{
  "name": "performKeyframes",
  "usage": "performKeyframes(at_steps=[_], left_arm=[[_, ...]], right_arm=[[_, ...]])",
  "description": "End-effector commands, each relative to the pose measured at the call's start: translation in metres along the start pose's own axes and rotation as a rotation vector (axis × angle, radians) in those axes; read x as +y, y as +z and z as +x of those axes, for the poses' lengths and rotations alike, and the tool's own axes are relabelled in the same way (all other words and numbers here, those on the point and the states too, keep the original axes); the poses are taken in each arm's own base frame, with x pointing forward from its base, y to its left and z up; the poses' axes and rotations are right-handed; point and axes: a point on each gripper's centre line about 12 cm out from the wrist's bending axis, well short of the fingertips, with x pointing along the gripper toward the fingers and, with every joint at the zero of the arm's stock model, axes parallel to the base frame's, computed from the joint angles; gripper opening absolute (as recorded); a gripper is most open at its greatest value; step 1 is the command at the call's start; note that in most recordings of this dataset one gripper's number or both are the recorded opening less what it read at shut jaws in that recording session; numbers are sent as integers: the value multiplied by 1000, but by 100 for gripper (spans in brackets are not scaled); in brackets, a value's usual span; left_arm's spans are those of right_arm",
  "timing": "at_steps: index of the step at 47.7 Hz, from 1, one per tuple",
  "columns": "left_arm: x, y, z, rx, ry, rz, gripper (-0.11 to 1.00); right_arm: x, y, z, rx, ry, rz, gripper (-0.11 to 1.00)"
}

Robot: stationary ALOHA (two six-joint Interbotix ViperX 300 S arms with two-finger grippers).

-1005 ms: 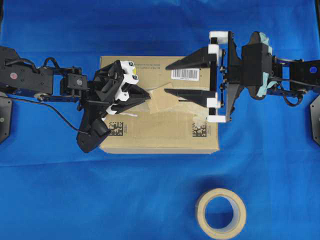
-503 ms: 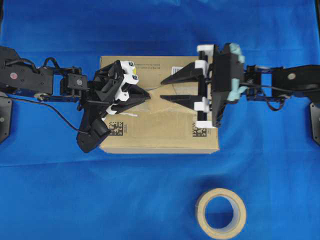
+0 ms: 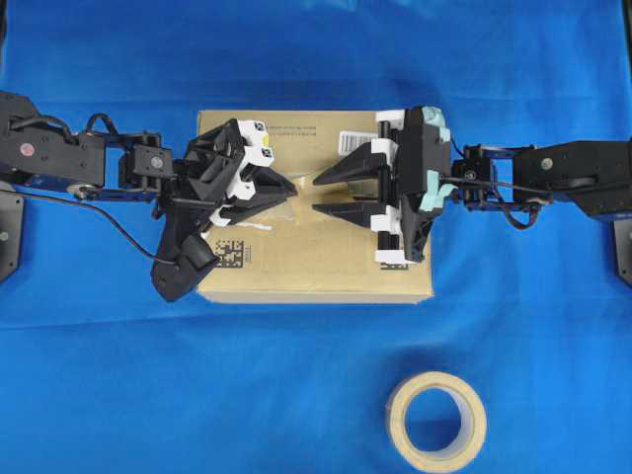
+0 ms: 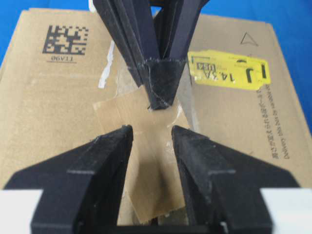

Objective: Apply tape along the seams of the closed cardboard box to seal it securely.

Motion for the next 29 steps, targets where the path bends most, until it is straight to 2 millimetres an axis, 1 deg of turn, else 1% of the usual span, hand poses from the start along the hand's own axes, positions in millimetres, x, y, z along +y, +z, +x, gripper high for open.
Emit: performKeyframes(at_steps=[1, 10, 17, 29], left_arm=[[7, 4, -2, -11, 22, -4, 0], [7, 3, -2, -7, 15, -3, 0], [6, 3, -1, -6, 10, 0, 0], [10, 4, -1, -8, 18, 14, 0]], right_arm=[[-1, 6, 0, -25, -4, 10, 41], [-11, -3, 6, -1, -34, 41, 41], [-11, -9, 8, 22, -36, 39, 41], [-11, -14, 7, 62, -39, 40, 41]])
